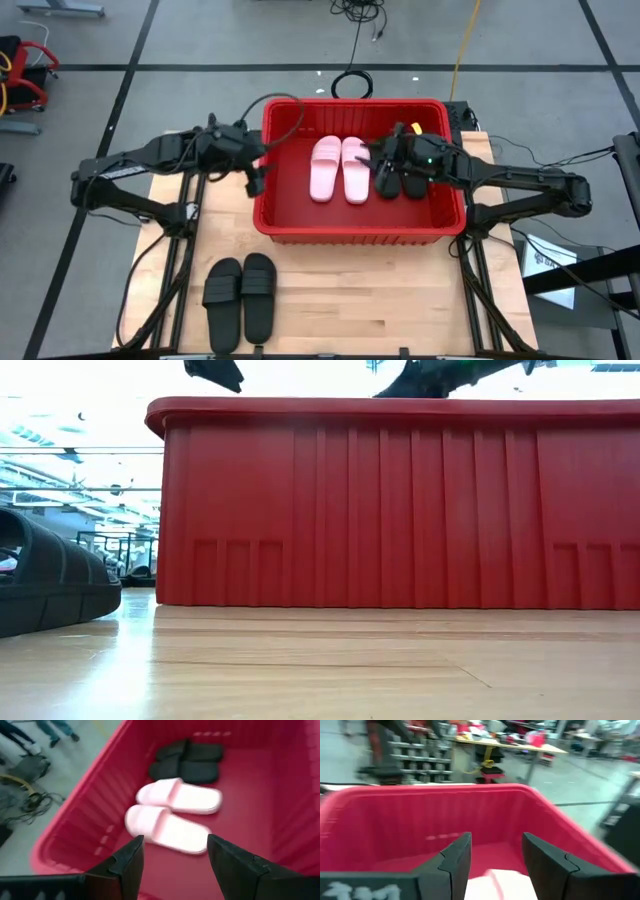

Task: Pick and place slides into bin
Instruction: Put the black slide into the red bin

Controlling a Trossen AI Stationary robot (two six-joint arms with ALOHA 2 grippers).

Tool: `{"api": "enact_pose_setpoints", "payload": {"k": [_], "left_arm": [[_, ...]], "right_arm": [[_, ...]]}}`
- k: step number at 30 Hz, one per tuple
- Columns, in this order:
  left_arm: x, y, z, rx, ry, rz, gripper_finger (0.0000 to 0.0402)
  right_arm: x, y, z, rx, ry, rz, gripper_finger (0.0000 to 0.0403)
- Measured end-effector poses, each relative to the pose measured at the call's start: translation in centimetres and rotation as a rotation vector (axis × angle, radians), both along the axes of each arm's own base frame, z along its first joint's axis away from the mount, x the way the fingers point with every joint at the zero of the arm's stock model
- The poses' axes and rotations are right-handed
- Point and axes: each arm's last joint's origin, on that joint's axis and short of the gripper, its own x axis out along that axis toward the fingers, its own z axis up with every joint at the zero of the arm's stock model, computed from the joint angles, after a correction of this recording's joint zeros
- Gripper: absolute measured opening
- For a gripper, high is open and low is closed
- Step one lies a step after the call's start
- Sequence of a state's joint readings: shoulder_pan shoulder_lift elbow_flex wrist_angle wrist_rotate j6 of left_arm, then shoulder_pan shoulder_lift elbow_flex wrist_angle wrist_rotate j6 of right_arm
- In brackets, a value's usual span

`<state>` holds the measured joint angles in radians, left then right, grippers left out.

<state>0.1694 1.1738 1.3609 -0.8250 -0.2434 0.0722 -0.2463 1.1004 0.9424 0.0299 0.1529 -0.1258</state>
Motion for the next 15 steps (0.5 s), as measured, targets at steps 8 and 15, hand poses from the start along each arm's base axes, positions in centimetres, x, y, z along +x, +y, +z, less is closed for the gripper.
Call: {"api": "enact_pose_setpoints", "payload": {"k": [8, 15], "left_arm": [[-0.2, -4.6, -0.5, -0.032, 0.04, -0.049, 0.0212], [-0.6, -8.6, -2.1, -0.048, 0.057, -0.067, 0.0211]], "right_arm": [[0.8, 3.9, 0.0, 0.115, -0.032, 0.228, 0.0161], [1.1, 7.5, -0.2, 0.191, -0.031, 0.383, 0.016]]}}
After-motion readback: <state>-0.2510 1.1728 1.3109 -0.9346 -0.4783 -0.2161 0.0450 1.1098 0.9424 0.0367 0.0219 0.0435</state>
